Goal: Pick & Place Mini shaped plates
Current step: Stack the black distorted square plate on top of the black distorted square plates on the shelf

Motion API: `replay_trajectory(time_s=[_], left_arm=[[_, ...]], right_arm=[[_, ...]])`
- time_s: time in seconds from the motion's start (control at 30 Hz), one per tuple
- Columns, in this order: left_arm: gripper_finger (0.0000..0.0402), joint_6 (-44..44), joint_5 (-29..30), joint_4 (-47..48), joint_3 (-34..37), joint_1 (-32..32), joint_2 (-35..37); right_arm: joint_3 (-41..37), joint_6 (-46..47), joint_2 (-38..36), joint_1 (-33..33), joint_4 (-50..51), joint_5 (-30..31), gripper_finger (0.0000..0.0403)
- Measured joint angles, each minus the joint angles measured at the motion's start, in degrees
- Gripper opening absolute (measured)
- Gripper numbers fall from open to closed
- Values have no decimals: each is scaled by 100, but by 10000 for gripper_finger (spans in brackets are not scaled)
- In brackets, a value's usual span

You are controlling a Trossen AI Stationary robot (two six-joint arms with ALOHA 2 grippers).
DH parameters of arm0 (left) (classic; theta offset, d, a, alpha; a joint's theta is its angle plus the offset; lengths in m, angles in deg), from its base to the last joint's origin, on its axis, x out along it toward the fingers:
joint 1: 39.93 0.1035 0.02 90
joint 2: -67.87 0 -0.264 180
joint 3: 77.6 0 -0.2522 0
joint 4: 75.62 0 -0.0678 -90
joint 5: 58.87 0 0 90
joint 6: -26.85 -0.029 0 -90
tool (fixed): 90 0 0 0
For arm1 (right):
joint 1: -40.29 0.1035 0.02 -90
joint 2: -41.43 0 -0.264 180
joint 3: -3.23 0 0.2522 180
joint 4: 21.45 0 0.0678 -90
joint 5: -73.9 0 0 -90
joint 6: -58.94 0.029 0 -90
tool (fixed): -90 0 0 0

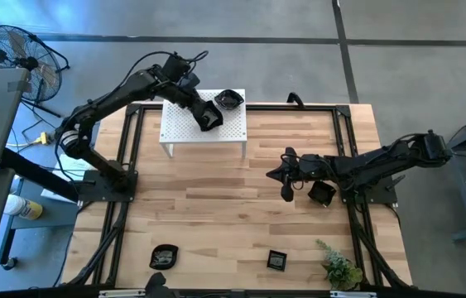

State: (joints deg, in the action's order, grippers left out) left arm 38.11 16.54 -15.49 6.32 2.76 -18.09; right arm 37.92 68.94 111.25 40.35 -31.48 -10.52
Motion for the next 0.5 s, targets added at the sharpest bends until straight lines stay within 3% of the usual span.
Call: replay_trajectory(time_s=[0.17,0.5], left_arm=[[34,-17,1,6,-11,-45,17],[134,-34,128,22,-11,-34,65]], right_arm=[[0,0,0,0,2,0,7],[0,28,0,-1,2,0,7]])
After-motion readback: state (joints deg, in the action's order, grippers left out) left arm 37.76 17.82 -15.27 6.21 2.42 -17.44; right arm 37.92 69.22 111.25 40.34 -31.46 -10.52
